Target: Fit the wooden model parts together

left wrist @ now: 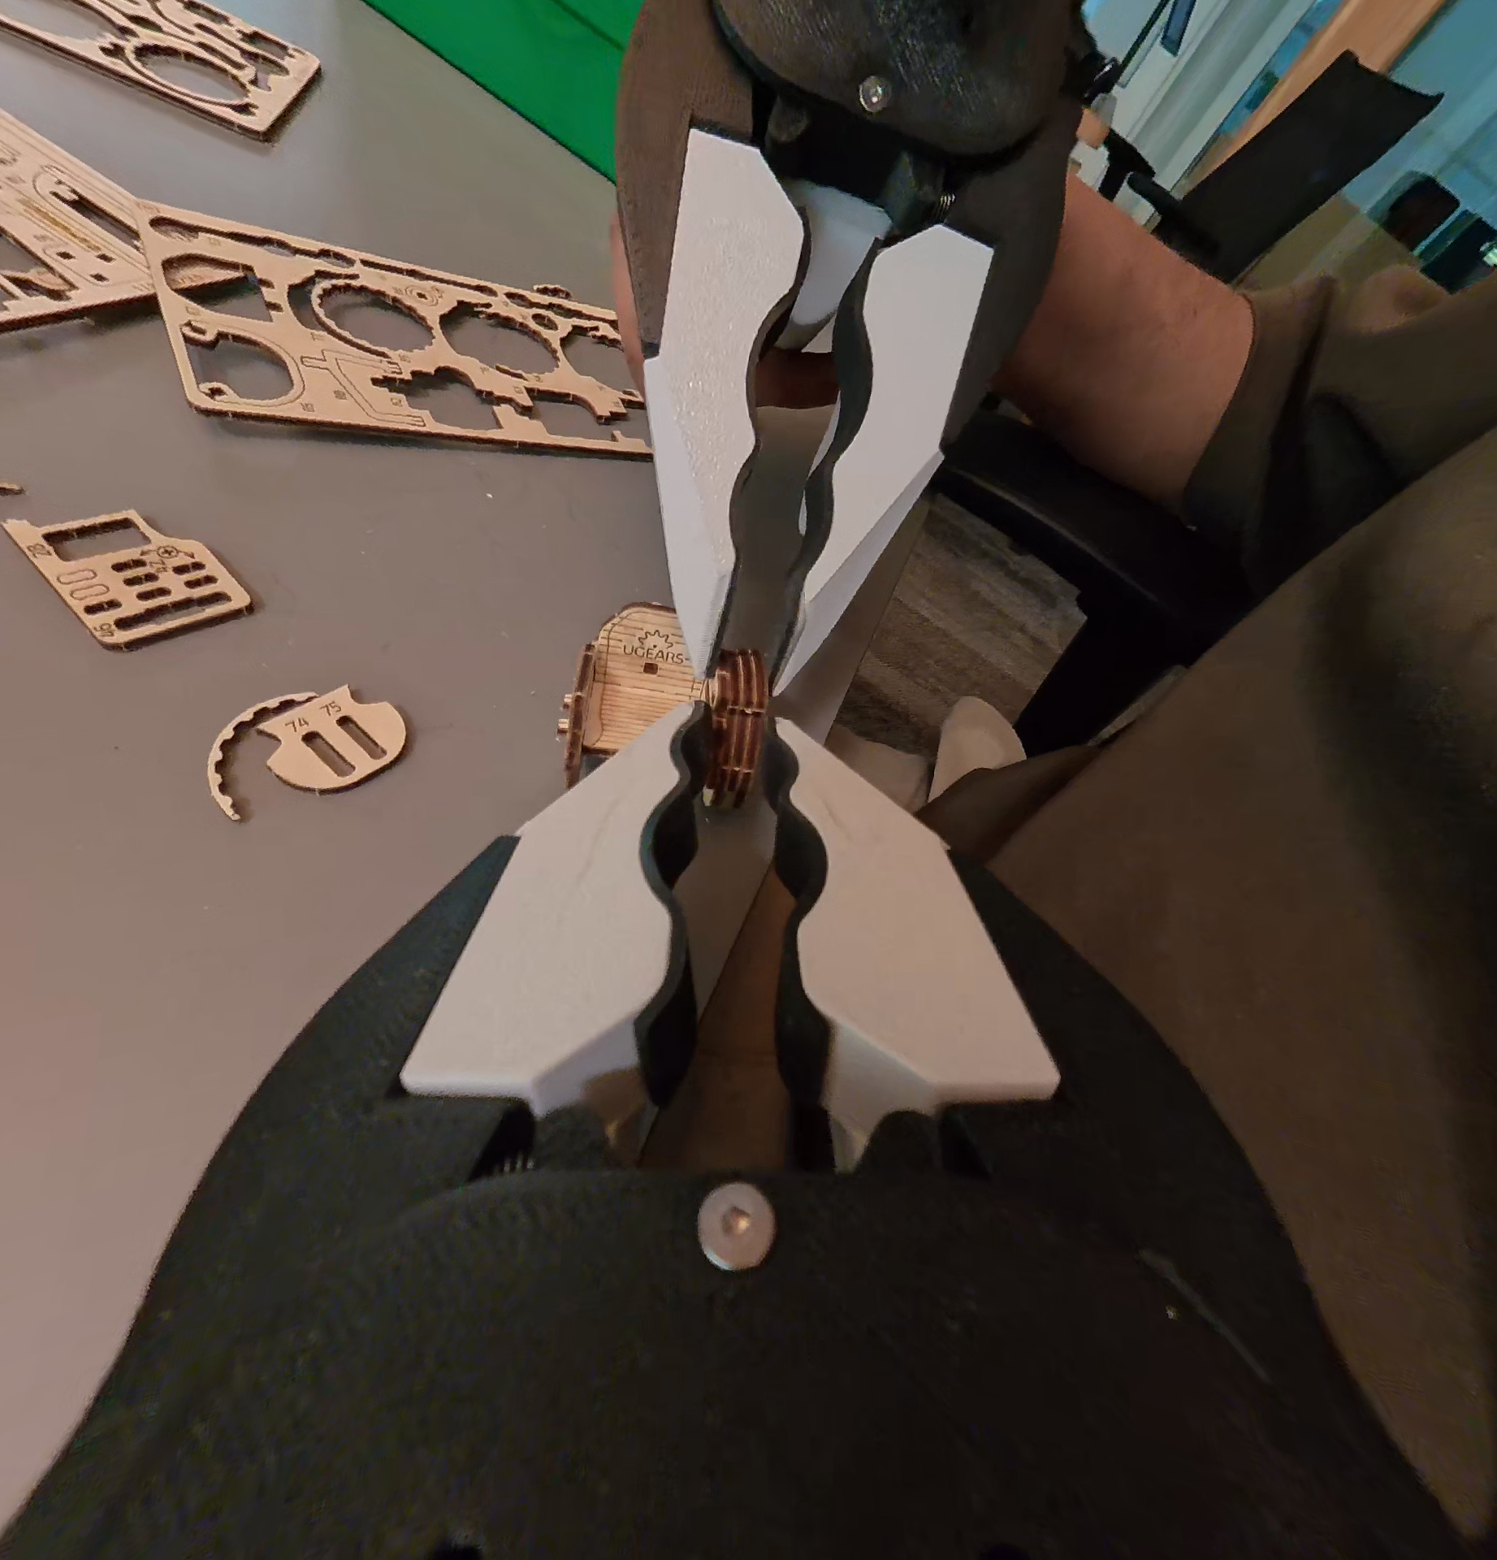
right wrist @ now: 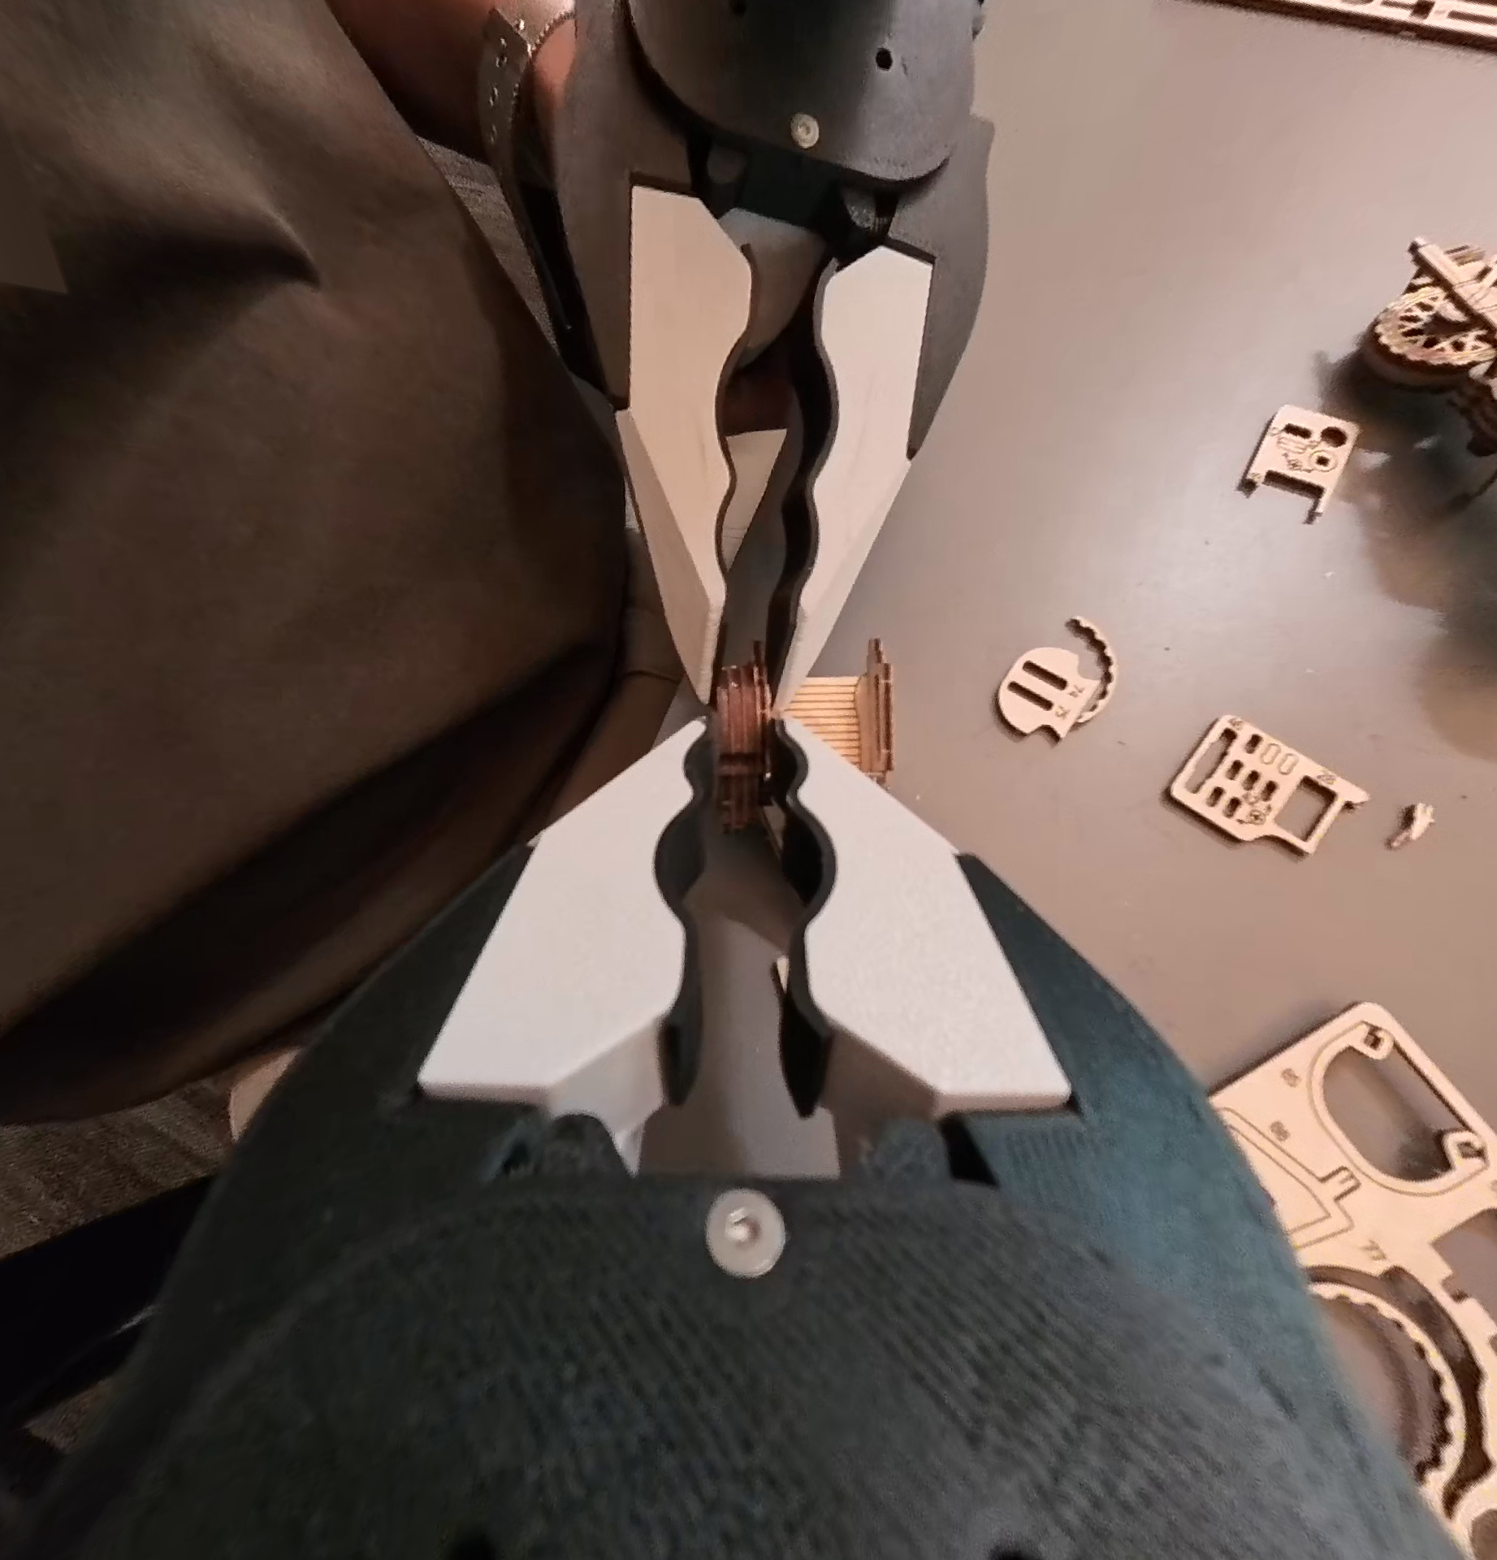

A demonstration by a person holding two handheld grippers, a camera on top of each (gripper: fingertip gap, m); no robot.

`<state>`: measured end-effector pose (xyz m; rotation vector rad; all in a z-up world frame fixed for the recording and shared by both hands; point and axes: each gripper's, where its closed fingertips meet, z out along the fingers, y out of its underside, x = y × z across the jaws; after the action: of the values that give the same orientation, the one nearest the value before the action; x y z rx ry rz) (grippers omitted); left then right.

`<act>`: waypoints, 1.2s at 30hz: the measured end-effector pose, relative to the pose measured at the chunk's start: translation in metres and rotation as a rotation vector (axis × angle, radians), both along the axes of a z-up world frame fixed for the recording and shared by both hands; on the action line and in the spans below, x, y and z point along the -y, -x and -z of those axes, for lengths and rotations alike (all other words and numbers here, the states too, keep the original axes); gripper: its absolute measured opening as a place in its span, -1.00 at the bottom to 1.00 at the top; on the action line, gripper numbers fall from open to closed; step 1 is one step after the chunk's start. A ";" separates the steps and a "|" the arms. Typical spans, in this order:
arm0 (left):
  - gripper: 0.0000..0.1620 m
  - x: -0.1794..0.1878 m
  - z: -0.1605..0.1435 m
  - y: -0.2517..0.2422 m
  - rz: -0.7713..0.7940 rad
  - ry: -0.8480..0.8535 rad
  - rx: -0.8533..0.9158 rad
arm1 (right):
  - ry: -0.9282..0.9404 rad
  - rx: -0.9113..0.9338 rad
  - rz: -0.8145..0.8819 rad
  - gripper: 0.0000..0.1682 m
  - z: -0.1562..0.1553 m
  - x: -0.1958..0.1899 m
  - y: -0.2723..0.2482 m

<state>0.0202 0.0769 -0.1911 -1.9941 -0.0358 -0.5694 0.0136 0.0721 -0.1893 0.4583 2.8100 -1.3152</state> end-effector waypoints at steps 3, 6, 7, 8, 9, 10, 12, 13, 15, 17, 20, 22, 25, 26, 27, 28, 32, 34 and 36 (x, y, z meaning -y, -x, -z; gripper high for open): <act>-0.88 0.000 0.000 0.000 -0.004 0.002 0.015 | 0.000 -0.003 0.001 -0.88 0.000 0.000 0.000; -0.83 0.000 0.001 0.000 0.000 0.011 0.022 | 0.003 -0.001 0.004 -0.87 0.000 0.000 0.000; -0.83 0.001 0.002 0.000 -0.002 0.014 0.021 | 0.005 0.001 0.005 -0.88 0.000 0.000 0.000; -0.86 0.001 0.002 0.000 -0.004 0.014 0.019 | 0.007 0.006 0.007 -0.87 0.000 0.000 0.000; -0.87 0.000 0.002 0.000 -0.005 0.014 0.017 | 0.008 0.011 0.007 -0.87 0.000 0.000 0.000; -0.87 0.000 0.002 0.001 -0.007 0.015 0.017 | 0.009 0.014 0.006 -0.81 -0.001 0.000 0.000; -0.86 0.000 0.002 0.001 -0.008 0.018 0.024 | 0.003 0.013 0.015 -0.69 -0.002 -0.002 0.000; -0.85 0.000 0.002 0.001 -0.009 0.018 0.024 | 0.001 0.008 0.024 -0.67 -0.005 -0.004 0.001; -0.83 0.001 0.001 0.002 -0.013 0.016 0.025 | 0.019 -0.017 0.053 -0.65 -0.014 -0.008 0.002; -0.78 0.001 0.001 0.003 -0.014 0.013 0.029 | 0.068 -0.049 0.100 -0.67 -0.026 -0.013 0.004; -0.70 0.000 -0.001 0.002 -0.017 0.005 0.033 | 0.138 -0.109 0.211 -0.72 -0.041 -0.020 0.010; -0.66 -0.002 -0.002 0.002 -0.021 0.000 0.035 | 0.152 -0.162 0.322 -0.73 -0.046 -0.029 0.017; -0.65 -0.005 -0.003 -0.001 -0.020 -0.003 0.042 | 0.180 -0.197 0.480 -0.76 -0.052 -0.043 0.022; -0.66 -0.006 -0.003 -0.001 -0.022 -0.004 0.037 | 0.188 -0.207 0.523 -0.76 -0.054 -0.047 0.022; -0.68 -0.007 -0.002 -0.001 -0.026 -0.002 0.028 | 0.185 -0.224 0.571 -0.76 -0.055 -0.053 0.022; -0.69 -0.008 -0.001 -0.001 -0.029 0.001 0.016 | 0.174 -0.247 0.620 -0.75 -0.056 -0.060 0.022; -0.72 -0.010 0.002 -0.002 -0.032 0.014 0.003 | 0.170 -0.305 0.783 -0.76 -0.060 -0.086 0.018; -0.78 -0.011 0.003 -0.001 -0.038 0.023 0.005 | 0.203 -0.254 0.793 -0.76 -0.056 -0.085 0.011; -0.81 -0.012 0.002 0.000 -0.039 0.017 0.009 | 0.181 -0.207 0.776 -0.76 -0.044 -0.080 0.004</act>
<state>0.0201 0.0884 -0.1932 -2.0026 -0.0856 -0.5544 0.0092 0.1525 -0.1450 1.5939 2.7097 -1.7787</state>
